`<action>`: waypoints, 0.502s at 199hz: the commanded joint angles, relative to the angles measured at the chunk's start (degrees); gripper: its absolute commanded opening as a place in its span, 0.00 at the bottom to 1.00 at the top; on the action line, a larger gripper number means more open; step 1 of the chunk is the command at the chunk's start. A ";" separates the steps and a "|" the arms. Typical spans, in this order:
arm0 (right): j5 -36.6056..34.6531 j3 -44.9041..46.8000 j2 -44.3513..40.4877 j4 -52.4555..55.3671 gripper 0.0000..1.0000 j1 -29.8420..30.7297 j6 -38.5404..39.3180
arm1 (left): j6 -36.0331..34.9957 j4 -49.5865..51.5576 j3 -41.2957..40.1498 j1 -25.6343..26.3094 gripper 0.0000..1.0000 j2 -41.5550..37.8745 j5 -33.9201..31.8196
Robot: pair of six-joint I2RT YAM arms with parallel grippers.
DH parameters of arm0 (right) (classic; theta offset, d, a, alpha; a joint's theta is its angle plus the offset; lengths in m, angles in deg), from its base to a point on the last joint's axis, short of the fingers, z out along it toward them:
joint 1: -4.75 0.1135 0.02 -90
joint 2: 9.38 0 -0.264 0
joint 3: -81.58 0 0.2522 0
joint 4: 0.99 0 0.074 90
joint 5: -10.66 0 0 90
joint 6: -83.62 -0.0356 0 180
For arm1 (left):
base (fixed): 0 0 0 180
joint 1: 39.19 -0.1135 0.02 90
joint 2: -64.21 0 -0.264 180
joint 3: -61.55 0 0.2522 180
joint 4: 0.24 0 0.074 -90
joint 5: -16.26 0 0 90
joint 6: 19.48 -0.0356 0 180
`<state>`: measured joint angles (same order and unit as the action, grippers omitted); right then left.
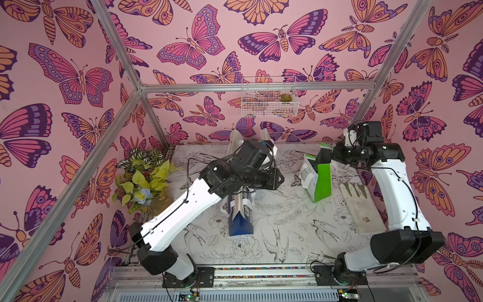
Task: Open the takeout bag
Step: Move the takeout bag to the center of the board.
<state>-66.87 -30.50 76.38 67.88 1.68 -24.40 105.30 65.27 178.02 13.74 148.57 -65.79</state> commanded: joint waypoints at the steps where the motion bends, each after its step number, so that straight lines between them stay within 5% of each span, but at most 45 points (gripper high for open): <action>1: 1.66 -0.64 0.20 -4.23 0.00 -1.09 -0.53 | 0.97 -0.54 -7.39 -0.89 0.34 -2.45 -3.20; 69: 3.26 5.16 -0.27 -4.59 0.00 -5.76 -2.45 | 5.80 -3.18 -21.59 -1.86 0.37 -14.29 -3.21; 100: 1.13 3.97 0.47 -3.21 0.18 -5.75 -2.32 | 6.46 -3.02 -21.96 -2.26 0.39 -16.27 -3.11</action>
<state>-64.90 -25.59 76.47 63.90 -4.16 -26.18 110.57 63.78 156.91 12.06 134.01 -68.24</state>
